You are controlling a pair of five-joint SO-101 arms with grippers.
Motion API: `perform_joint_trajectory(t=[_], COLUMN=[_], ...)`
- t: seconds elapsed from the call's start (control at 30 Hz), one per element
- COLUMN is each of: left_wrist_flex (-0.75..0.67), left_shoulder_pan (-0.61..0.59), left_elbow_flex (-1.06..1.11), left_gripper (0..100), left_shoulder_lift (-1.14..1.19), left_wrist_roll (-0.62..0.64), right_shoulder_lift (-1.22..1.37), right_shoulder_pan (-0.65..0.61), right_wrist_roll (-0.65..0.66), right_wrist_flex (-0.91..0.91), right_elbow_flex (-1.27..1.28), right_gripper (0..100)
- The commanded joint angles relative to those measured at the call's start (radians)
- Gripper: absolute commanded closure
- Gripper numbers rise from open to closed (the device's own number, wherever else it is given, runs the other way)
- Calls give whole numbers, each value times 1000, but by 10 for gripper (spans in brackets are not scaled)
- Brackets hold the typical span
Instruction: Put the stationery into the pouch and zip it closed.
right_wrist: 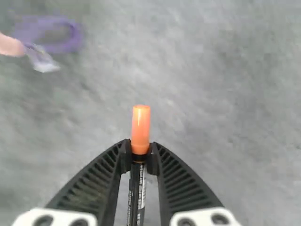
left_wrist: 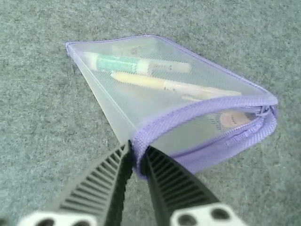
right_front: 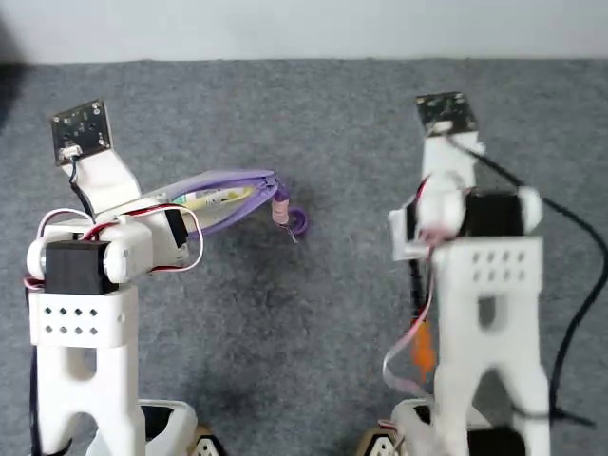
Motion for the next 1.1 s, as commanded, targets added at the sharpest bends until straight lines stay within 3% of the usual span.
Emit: perform_joint_trajectory(t=[0.0,0.3,0.73,0.87,1.07], left_wrist_flex=[-5,-5,-5,-5,-5], left_shoulder_pan=[11,11,11,9,9], left_elbow_flex=[-7,-10,-7,-5,-5], left_gripper=[989,989,989,989,989], left_shoulder_lift=[-6,-2,-2,-2,-2], left_wrist_roll=[9,9,9,9,9], right_shoulder_lift=[-174,-420,-542,-530,-404], right_shoulder_pan=[-105,-326,-541,-552,-552], right_wrist_roll=[-141,-338,-339,-336,-232], right_wrist_flex=[-130,-503,-1287,-1524,-1805], right_elbow_flex=[86,241,505,623,669], right_gripper=[991,991,991,991,991])
